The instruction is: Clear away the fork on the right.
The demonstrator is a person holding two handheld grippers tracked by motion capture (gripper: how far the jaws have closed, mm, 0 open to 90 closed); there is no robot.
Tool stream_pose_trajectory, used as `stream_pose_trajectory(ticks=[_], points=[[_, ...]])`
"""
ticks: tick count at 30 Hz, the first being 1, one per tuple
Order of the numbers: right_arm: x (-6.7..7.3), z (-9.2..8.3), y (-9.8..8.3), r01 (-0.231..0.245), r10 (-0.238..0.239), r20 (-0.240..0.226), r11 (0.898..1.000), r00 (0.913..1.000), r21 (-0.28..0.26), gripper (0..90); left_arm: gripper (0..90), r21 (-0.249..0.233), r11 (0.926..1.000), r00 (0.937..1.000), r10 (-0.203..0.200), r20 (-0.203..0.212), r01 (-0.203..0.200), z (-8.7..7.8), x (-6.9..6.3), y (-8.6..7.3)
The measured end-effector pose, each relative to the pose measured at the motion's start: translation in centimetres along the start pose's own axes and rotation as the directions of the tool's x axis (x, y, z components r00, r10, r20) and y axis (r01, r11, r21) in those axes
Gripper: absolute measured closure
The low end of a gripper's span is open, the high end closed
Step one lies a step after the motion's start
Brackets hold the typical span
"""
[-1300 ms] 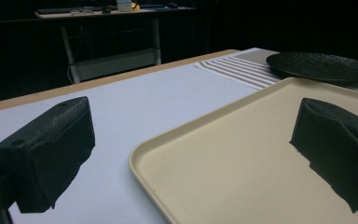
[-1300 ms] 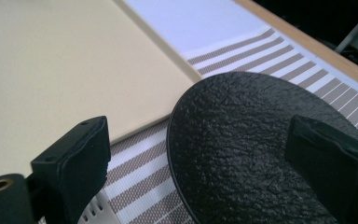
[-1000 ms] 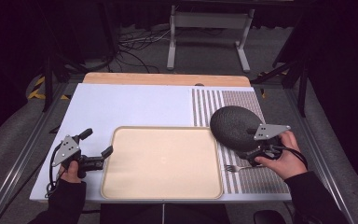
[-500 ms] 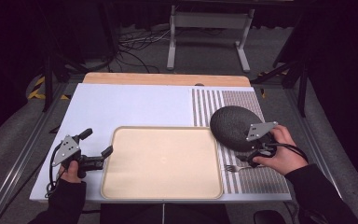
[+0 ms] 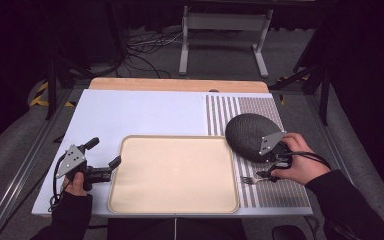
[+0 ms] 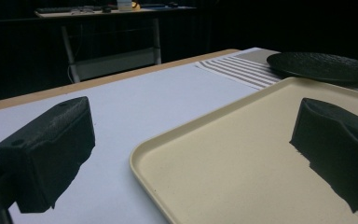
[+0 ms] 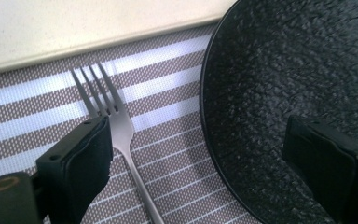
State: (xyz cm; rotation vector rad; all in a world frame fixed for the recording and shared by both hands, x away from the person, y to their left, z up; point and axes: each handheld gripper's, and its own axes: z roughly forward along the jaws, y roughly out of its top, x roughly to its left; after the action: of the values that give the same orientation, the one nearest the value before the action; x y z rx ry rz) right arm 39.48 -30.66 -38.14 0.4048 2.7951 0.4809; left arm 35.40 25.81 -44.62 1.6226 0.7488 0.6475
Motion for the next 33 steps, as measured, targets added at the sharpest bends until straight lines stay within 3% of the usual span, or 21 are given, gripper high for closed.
stream_pose_trajectory(ticks=[21,24,28,33], points=[[0.3,1.0,-0.1,0.064,-0.054,-0.074,0.988,0.9958,0.139,10.3,0.2,0.005,1.0,1.0,0.0,0.003,0.0,0.1,-0.1,0.0],[0.5,1.3,-0.2,0.1,-0.087,-0.086,0.983,0.9925,0.156,16.4,0.2,0.006,1.0,1.0,0.001,0.004,-0.001,0.1,0.0,0.0],[0.7,1.8,-0.2,0.099,-0.081,-0.107,0.981,0.991,0.167,26.8,0.2,0.005,1.0,1.0,-0.003,0.002,0.003,0.1,-0.1,0.0],[0.8,2.3,-0.1,0.173,-0.136,-0.171,0.957,0.9759,0.231,41.4,0.2,0.003,1.0,1.0,-0.004,0.0,0.004,0.1,-0.1,0.0]])
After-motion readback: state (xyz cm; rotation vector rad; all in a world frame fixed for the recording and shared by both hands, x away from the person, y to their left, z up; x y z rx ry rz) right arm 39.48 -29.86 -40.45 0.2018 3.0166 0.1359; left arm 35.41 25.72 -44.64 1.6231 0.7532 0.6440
